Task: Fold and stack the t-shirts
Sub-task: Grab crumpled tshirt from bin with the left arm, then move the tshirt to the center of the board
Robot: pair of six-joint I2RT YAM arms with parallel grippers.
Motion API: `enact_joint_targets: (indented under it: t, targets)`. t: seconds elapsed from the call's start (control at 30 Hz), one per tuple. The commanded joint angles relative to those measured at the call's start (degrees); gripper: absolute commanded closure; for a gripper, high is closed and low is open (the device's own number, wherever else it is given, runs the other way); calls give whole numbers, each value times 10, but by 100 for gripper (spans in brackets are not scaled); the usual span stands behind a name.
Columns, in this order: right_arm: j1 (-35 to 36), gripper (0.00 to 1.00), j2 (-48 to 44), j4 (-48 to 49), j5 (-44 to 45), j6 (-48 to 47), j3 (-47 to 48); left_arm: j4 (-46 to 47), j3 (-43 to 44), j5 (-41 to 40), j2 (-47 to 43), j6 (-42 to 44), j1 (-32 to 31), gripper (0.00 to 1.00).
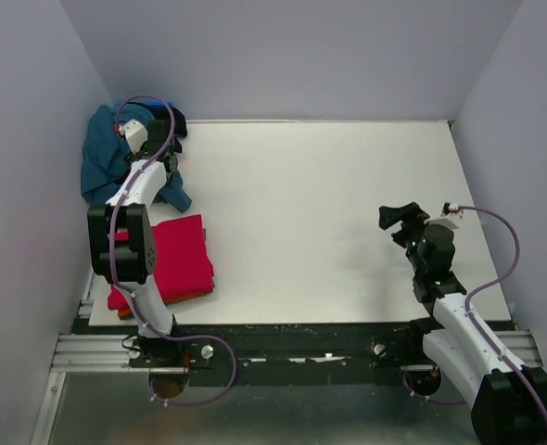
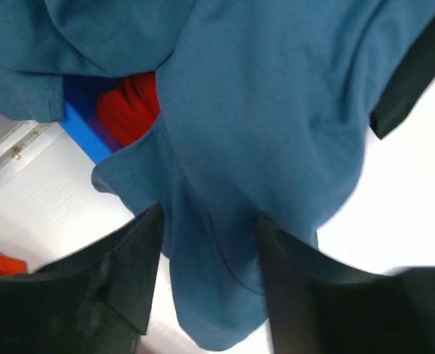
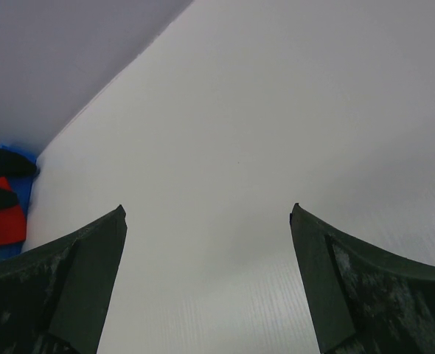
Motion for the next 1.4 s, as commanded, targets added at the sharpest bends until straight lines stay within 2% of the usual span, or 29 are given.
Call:
enact_joint_targets:
  t: [0.0, 0.07, 0.1, 0.23, 0.53, 0.63, 0.73, 0.8, 0.87, 1.0, 1.13, 1.3, 1.37]
  targets:
    - [2, 0, 4, 11, 1, 4, -5, 20, 11, 46, 30, 4, 27, 54]
    - [2, 0, 4, 10, 4, 3, -5, 12, 14, 47, 25, 6, 28, 93]
    - [2, 0, 5, 11, 5, 3, -6, 2, 13, 34, 14, 0, 27, 100]
    - [2, 0, 13, 16, 3, 3, -4, 29, -20, 20, -60, 0, 27, 100]
    - [2, 0, 21, 10, 4, 3, 1, 40, -37, 27, -192, -15, 8, 100]
    - [2, 0, 16, 10, 5, 2, 0, 47, -22, 44, -221, -4, 0, 100]
    - [2, 0, 11, 9, 4, 2, 0, 66, 5, 43, -257, 31, -44, 100]
    - [2, 0, 11, 7, 4, 2, 1, 111, 11, 39, -288, 57, -64, 100]
    - [2, 0, 9, 3, 5, 2, 3, 151, 31, 85, -308, 68, -67, 100]
    - [2, 0, 4, 2, 5, 3, 2, 137, 161, 188, -267, 85, -99, 100]
    - [2, 0, -1, 2, 6, 3, 1, 106, 341, 247, -189, 141, -200, 100]
    - [2, 0, -14, -7, 10, 2, 2, 15, 663, 221, -35, 238, -356, 100]
    - [2, 0, -21, -6, 13, 2, -1, 28, 716, 209, -11, 259, -397, 100]
